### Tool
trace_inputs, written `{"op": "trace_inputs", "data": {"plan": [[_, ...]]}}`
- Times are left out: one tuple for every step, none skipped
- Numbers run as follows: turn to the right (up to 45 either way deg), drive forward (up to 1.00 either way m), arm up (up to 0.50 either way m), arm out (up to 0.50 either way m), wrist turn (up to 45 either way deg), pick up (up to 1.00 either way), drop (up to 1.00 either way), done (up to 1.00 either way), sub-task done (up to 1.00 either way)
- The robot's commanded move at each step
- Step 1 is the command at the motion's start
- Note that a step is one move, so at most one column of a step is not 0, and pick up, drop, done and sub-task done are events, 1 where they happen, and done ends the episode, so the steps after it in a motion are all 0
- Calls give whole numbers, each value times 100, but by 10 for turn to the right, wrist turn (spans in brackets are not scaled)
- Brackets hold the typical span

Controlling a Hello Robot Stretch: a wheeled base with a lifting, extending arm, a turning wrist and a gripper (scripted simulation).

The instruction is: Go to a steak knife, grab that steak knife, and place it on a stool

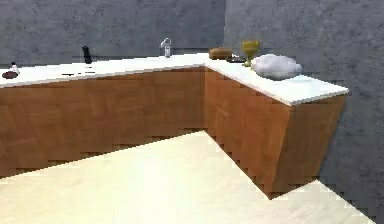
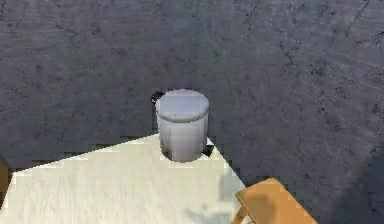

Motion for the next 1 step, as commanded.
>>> {"op": "trace_inputs", "data": {"plan": [[390, 0, 0, 0, 0, 0, 0, 0, 0]]}}
